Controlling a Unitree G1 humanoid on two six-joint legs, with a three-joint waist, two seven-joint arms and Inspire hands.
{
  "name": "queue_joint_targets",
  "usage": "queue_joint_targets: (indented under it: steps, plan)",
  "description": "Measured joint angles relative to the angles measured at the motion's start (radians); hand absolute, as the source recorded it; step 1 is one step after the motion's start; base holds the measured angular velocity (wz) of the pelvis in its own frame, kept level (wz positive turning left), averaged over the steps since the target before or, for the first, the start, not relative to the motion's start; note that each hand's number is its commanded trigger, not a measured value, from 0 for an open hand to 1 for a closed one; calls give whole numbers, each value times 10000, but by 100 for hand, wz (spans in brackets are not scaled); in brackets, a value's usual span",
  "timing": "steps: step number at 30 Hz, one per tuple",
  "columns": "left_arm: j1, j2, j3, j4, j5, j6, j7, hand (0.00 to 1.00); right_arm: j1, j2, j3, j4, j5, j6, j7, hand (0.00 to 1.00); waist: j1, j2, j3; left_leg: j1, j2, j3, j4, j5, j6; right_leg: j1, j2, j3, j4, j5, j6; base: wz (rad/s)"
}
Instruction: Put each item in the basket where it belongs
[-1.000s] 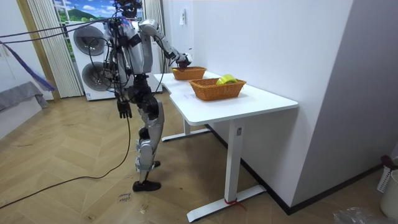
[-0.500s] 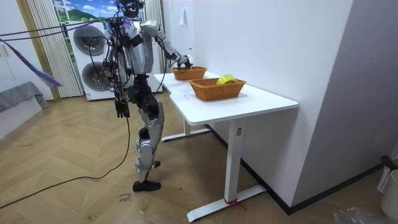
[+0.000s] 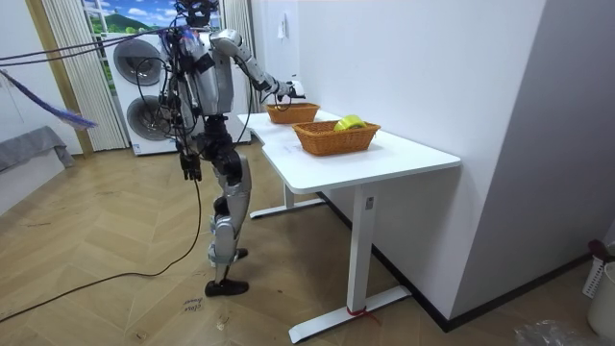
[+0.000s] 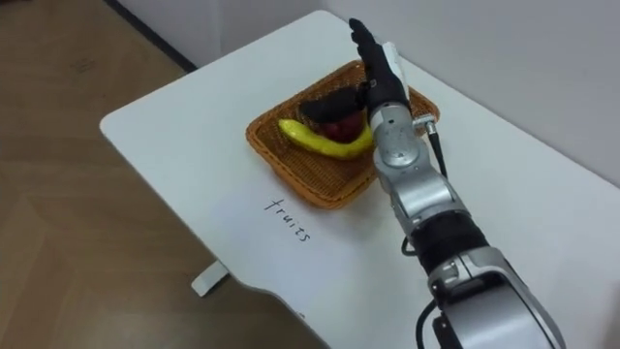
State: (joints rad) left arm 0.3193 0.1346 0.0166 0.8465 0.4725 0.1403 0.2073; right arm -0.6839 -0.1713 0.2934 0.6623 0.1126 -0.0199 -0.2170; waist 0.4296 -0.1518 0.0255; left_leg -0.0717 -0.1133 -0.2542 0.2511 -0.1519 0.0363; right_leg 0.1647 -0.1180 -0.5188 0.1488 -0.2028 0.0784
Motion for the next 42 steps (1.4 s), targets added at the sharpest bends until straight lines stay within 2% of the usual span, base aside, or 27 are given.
queue_joint_targets:
  steps: [2, 5, 7, 9, 10, 12, 15, 18, 21, 22, 23, 24, 25, 27, 30, 31, 32, 34, 36, 37, 39, 42]
  plan:
    - [0, -6, 9, -46, -1, -1, -2, 0, -1, -7, -17, -383, 0, -3, -23, 0, -138, -10, -18, 0, 51, 47, 12, 4, 5, -18, -7, 47, 0, 1, -2, -12]
    - [-143, -10, 16, -282, 17, 36, -16, 0, -2, -17, -106, -888, -104, -40, -182, 0, -382, -4, -27, 72, 82, 240, 8, 7, 13, -78, -6, 440, -1, 5, -9, -14]
    - [-330, 2, 2, -277, 1, 34, -16, 0, -2, -18, -133, -1361, -49, -41, -232, 0, -672, 34, -22, 64, 86, 275, 31, 9, 15, -67, 1, 518, 3, 19, -30, -11]
    - [-588, -6, -10, -278, -8, 32, -14, 0, -1, -13, -343, -1797, 50, -54, -231, 0, -967, 132, -74, 82, 132, 448, 28, 11, 22, -83, 5, 677, 18, 40, -64, -17]
    - [-640, -9, -11, -278, -10, 31, -12, 0, -1, -15, -450, -1897, 49, -54, -240, 0, -999, 156, -83, 97, 138, 495, 25, 12, 24, -87, 5, 763, 18, 42, -67, -31]
    - [-836, -25, 0, -280, -35, 30, 42, 0, 97, -12, -862, -2585, 120, -38, -453, 0, -1271, 316, -135, 166, 150, 698, -2, 13, 37, -123, 10, 1073, 16, 60, -96, -29]
    - [-838, -64, -5, -279, -113, 41, 98, 0, 353, -28, -1114, -3702, 295, -39, -771, 0, -1549, 504, -216, 344, 234, 1015, -184, 42, 80, -218, -1, 1399, 26, 81, -116, -37]
    - [-833, -127, 4, -268, -113, 35, 245, 0, 806, -227, -1243, -4763, 370, -38, -1051, 0, -1952, 665, -259, 724, 313, 1320, -416, 56, 101, -37, -2, 1751, 52, 98, -117, -34]
    - [-922, -295, 108, -159, -623, -98, 291, 0, 1597, -285, -1856, -6241, 544, -38, -1074, 0, -2509, 836, -246, 1032, 370, 1743, -611, 52, 102, -25, 23, 2157, 65, 102, -123, -36]
    - [-923, -336, 121, -122, -766, -178, 296, 0, 1670, -286, -2003, -6431, 624, -38, -1081, 0, -2576, 870, -263, 1032, 391, 1831, -653, 53, 102, -48, 25, 2204, 79, 114, -138, -41]
    - [-944, -392, 122, -73, -888, -247, 295, 0, 1720, -302, -2272, -6723, 740, -39, -1131, 0, -2746, 955, -226, 1044, 473, 1978, -681, 53, 102, -108, 58, 2337, 67, 169, -167, -41]
    - [-943, -401, 126, -34, -883, -311, 295, 0, 1763, -315, -2503, -6879, 739, -41, -1250, 0, -2925, 989, -230, 1069, 501, 2123, -733, 53, 101, -172, 94, 2482, 50, 202, -190, -39]
    - [-946, -401, 134, -33, -882, -319, 294, 0, 1771, -329, -2620, -6929, 724, -41, -1332, 0, -3017, 995, -233, 1078, 528, 2197, -754, 52, 99, -209, 115, 2571, 54, 214, -204, -36]
    - [-955, -414, 140, -32, -911, -325, 288, 0, 1799, -429, -3019, -7146, 706, -41, -1534, 0, -3449, 1018, -236, 1181, 668, 2507, -870, 54, 89, -294, 167, 2853, 78, 231, -228, -36]
    - [-1012, -437, 161, 7, -1332, -373, 289, 0, 1999, -667, -3530, -7200, 707, -41, -1832, 0, -3703, 1033, -240, 1360, 725, 2941, -970, 28, 54, -359, 249, 3298, 92, 259, -259, -43]
    - [-1016, -436, 172, 8, -1346, -380, 288, 0, 2107, -688, -3656, -7242, 712, -41, -1895, 0, -3777, 1022, -248, 1390, 741, 2972, -997, 23, 46, -363, 261, 3327, 93, 268, -261, -26]
    - [-1043, -430, 205, 23, -1346, -413, 289, 0, 2349, -698, -3977, -7367, 710, -41, -2015, 0, -3984, 998, -254, 1410, 830, 3049, -1011, 8, 30, -380, 294, 3411, 87, 286, -274, -26]
    - [-1122, -409, 211, 242, -1541, -581, 291, 0, 2747, -763, -4364, -7636, 719, -44, -2319, 0, -4102, 1006, -250, 1493, 851, 3215, -1076, -15, 1, -406, 343, 3567, 57, 311, -292, -27]
    - [-1080, -408, 216, 298, -1671, -630, 318, 0, 3357, -855, -4965, -7926, 802, -44, -2663, 0, -4514, 1007, -250, 1520, 873, 3284, -1097, -46, -32, -495, 391, 3630, 59, 319, -305, -13]
    - [-1068, -408, 212, 300, -1677, -643, 322, 0, 3505, -873, -5159, -7982, 826, -44, -2713, 0, -4592, 1008, -250, 1521, 890, 3331, -1100, -55, -41, -525, 404, 3670, 69, 320, -307, -15]
    - [-983, -375, 212, 353, -1880, -839, 472, 0, 4382, -905, -5904, -8299, 1186, -49, -3050, 0, -4919, 1008, -255, 1540, 965, 3429, -1102, -96, -78, -521, 479, 3789, 64, 342, -342, -16]
    - [-787, -379, 271, 388, -1990, -1116, 579, 0, 5391, -905, -6490, -8639, 1218, -71, -3440, 0, -5089, 1058, -283, 1577, 1033, 3633, -1117, -121, -116, -535, 530, 3847, 77, 347, -350, -24]
